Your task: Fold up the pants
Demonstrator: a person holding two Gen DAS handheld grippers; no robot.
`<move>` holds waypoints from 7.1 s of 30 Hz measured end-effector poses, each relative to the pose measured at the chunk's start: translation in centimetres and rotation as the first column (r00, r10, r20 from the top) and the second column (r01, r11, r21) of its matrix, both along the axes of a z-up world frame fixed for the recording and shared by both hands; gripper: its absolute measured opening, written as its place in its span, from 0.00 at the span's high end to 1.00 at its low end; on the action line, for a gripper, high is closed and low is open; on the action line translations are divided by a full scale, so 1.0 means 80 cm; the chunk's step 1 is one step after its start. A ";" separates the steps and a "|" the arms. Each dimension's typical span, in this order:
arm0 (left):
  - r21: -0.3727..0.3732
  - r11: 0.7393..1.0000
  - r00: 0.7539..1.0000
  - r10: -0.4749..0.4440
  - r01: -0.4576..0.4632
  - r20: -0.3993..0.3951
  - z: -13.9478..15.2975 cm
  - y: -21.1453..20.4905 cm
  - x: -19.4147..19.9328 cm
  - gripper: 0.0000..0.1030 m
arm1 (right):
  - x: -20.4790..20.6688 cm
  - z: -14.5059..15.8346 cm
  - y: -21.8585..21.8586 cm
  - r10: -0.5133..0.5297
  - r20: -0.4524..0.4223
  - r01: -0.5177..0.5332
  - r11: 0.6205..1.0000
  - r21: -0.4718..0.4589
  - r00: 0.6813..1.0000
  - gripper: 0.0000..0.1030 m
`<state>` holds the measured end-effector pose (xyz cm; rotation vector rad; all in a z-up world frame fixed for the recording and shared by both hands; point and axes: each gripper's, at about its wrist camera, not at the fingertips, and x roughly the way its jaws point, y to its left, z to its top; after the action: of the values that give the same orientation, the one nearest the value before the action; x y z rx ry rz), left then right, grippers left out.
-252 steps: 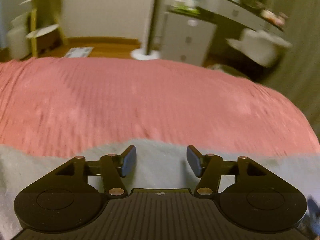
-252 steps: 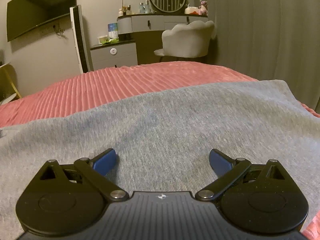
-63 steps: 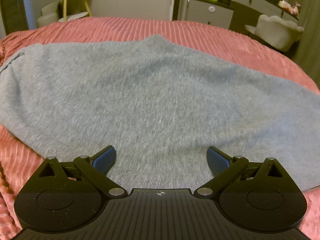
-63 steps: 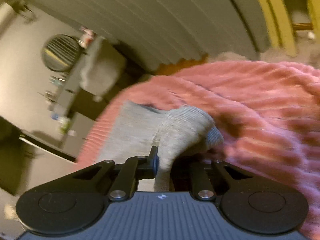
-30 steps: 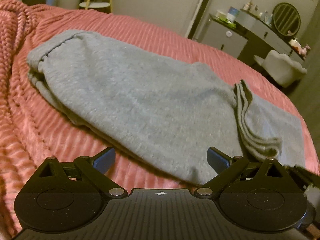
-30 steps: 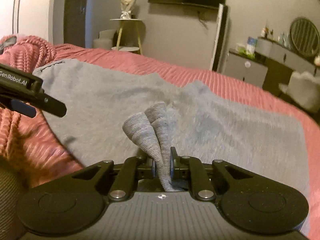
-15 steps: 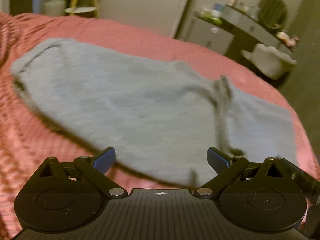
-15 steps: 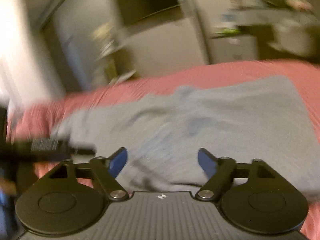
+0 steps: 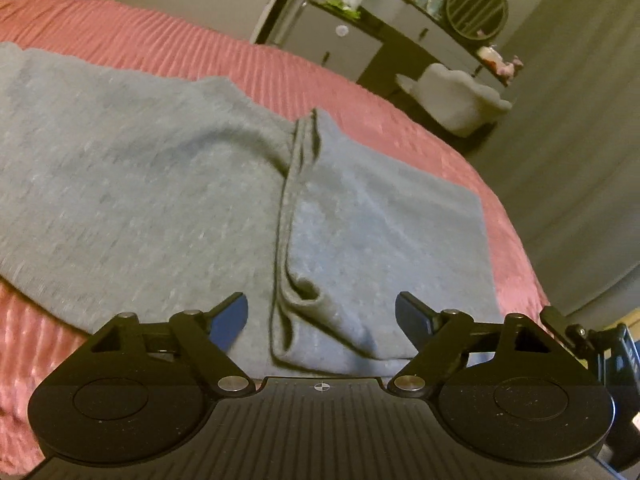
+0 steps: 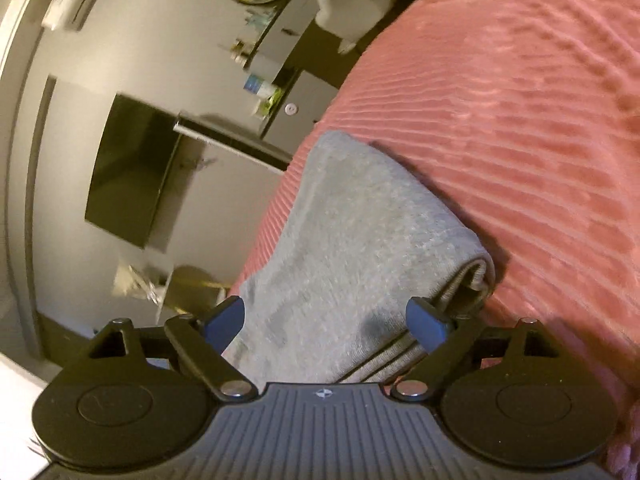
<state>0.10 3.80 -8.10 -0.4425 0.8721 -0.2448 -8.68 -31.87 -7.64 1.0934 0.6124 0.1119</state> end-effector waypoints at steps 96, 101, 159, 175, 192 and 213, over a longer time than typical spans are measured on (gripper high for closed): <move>-0.059 0.837 0.837 0.547 -0.545 0.029 0.000 0.266 -0.074 0.10 | 0.060 -0.016 0.186 0.243 -0.113 -0.235 0.561 -0.793 0.963 0.04; -0.098 0.801 0.805 0.593 -0.591 -0.004 -0.024 0.315 -0.076 0.10 | 0.063 -0.021 0.185 0.232 -0.096 -0.217 0.577 -0.787 0.968 0.04; -0.474 0.706 0.808 0.589 -0.526 -0.019 -0.112 0.405 -0.008 0.53 | 0.068 -0.035 0.192 0.232 -0.019 -0.151 0.566 -0.810 0.973 0.04; -0.324 0.830 0.843 0.518 -0.454 0.146 0.006 0.344 -0.014 0.79 | 0.060 -0.002 0.172 0.184 -0.044 -0.154 0.642 -0.751 0.982 0.04; 0.345 0.895 0.912 -0.362 0.282 0.194 0.020 -0.169 0.057 0.55 | -0.026 0.051 0.030 -0.152 0.172 0.221 0.818 -0.531 0.973 0.04; 0.188 0.930 0.946 0.292 -0.315 0.140 0.037 0.017 -0.023 0.07 | 0.082 -0.017 0.069 0.116 -0.041 -0.123 0.942 -0.313 0.992 0.09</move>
<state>-1.74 5.16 -5.11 -0.3584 0.7004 0.1080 -2.16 -26.33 -9.02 0.7481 0.6910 0.1026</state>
